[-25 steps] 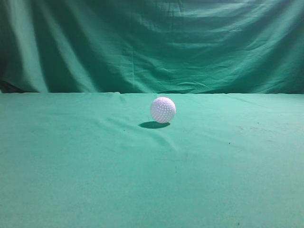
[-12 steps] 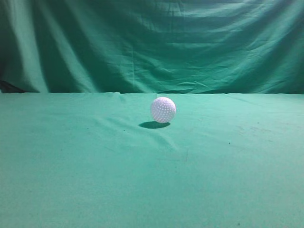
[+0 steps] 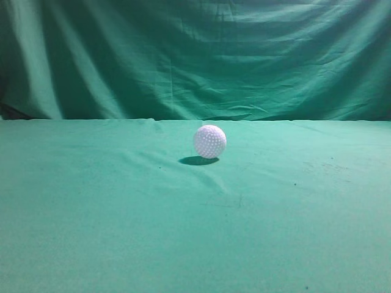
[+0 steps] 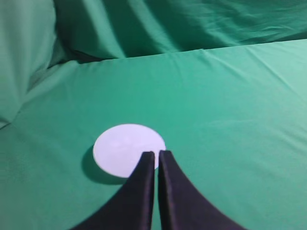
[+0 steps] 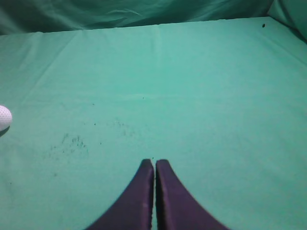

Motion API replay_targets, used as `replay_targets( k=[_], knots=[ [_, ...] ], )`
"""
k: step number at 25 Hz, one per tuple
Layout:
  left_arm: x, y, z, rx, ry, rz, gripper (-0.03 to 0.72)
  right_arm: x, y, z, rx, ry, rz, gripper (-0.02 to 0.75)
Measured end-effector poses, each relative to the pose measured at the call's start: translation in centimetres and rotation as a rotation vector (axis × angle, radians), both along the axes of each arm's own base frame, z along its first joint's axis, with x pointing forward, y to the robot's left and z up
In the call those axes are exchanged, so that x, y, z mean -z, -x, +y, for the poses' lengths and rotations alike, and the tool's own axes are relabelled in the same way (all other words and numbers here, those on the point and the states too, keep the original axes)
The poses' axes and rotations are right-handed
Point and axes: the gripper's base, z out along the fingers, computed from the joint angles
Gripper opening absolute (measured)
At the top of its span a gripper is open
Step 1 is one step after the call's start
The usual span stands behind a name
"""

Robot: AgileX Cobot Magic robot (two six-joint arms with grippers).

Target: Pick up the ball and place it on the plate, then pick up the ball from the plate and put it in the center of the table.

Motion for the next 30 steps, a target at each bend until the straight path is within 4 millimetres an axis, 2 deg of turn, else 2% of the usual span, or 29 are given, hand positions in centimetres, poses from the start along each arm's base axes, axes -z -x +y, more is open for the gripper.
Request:
replay_targets(
  k=[7,12,30],
  knots=[
    [4.0,-0.2,0.0,-0.022,0.015,0.086,0.0,0.0,0.0,0.0,0.0,0.001,0.0,0.0],
    [5.7,-0.4,0.0,-0.02,0.012,0.119,0.0,0.0,0.0,0.0,0.0,0.001,0.0,0.0],
    [5.6,-0.5,-0.1,-0.012,0.032,0.094,0.0,0.0,0.0,0.0,0.0,0.001,0.0,0.0]
  ],
)
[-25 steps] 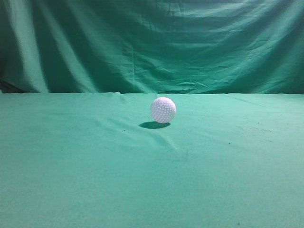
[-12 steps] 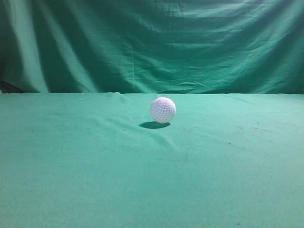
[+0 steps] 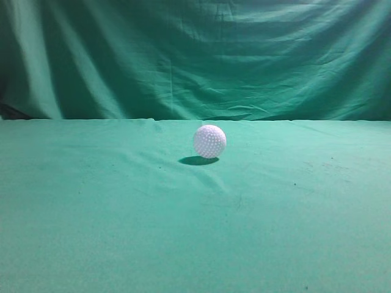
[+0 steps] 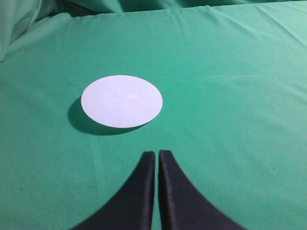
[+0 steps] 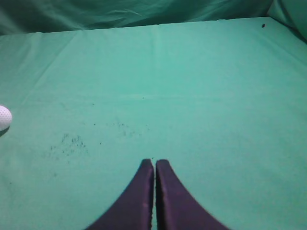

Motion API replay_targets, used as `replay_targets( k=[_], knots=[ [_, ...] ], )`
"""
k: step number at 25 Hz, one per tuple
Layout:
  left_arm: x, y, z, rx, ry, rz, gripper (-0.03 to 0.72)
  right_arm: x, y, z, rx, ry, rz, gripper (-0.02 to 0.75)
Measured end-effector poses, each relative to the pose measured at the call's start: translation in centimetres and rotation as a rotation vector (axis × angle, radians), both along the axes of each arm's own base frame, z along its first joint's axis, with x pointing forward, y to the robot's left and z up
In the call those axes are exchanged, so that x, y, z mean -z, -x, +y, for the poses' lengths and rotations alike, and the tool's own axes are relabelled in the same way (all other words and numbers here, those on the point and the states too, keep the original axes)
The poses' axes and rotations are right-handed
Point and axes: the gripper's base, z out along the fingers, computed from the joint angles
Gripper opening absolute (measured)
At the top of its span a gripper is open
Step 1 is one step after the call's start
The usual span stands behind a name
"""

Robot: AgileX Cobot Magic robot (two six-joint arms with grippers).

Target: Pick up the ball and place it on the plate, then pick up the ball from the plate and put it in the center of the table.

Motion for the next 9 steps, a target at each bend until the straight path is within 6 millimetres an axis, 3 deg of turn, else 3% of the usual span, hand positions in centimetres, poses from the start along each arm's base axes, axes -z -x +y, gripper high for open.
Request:
replay_targets(
  k=[9],
  knots=[
    [0.0,0.0,0.0,0.0,0.0,0.0,0.0,0.0,0.0,0.0,0.0,0.0,0.0,0.0]
  ],
)
